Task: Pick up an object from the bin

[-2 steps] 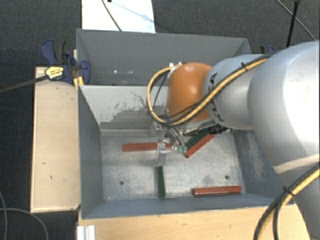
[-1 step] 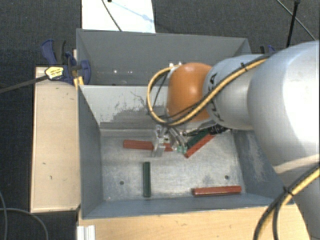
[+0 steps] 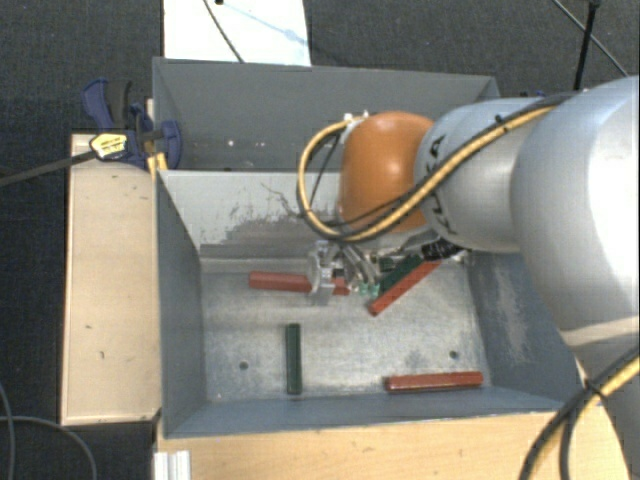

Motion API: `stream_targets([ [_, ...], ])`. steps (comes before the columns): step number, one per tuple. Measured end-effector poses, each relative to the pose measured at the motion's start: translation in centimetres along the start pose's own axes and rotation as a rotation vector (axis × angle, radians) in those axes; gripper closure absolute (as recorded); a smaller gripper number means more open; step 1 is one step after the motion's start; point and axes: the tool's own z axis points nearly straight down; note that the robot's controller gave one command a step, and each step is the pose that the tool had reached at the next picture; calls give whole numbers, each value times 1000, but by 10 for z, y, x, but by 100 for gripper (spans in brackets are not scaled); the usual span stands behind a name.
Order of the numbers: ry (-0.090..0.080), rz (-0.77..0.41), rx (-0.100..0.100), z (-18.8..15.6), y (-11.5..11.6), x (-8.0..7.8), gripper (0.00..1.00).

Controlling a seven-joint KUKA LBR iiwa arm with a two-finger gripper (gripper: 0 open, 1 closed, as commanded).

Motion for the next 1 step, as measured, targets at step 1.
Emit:
stream_targets([
  [1,-1,1,0,-55,0,-3,100],
])
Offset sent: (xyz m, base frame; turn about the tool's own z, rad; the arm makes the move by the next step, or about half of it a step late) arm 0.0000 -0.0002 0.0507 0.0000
